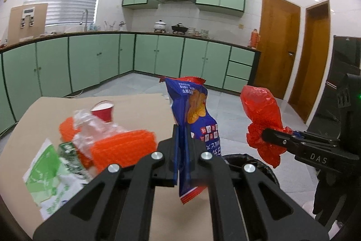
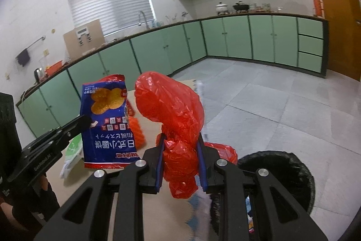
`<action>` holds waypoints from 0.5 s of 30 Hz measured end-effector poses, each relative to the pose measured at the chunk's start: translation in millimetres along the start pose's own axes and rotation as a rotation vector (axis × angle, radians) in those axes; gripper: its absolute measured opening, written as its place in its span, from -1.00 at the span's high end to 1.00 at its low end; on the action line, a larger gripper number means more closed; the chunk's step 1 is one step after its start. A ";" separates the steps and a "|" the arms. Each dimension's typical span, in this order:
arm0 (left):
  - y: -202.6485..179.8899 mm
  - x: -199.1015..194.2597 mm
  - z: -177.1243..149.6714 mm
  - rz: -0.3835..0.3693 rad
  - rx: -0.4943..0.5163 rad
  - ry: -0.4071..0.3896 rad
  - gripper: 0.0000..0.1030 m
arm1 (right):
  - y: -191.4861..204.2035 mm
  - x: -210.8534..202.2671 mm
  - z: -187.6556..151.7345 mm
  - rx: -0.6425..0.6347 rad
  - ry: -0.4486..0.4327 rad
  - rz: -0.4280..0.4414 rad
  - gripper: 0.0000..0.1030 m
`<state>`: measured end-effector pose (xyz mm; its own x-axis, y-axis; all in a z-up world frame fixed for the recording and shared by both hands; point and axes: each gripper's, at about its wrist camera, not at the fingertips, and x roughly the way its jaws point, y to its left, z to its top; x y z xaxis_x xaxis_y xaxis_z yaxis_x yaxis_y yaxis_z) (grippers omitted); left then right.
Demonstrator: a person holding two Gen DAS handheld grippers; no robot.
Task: Collect trash
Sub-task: 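Carry both bags over the black bin and open both grippers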
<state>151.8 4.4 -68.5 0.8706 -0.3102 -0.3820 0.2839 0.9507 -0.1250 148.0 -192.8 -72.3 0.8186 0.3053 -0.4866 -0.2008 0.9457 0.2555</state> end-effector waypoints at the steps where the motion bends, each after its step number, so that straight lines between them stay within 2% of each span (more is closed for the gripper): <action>1: -4.6 2.6 0.1 -0.008 0.004 0.000 0.94 | -5.7 -2.9 0.3 0.008 -0.003 -0.010 0.52; 15: -90.7 62.7 -4.1 -0.144 0.076 0.062 0.94 | -86.9 -46.1 -9.8 0.124 -0.024 -0.189 0.52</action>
<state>179.0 -101.2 -85.0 0.7931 -0.4402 -0.4210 0.4353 0.8931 -0.1139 122.5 -288.0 -80.2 0.8481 0.1202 -0.5160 0.0237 0.9644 0.2635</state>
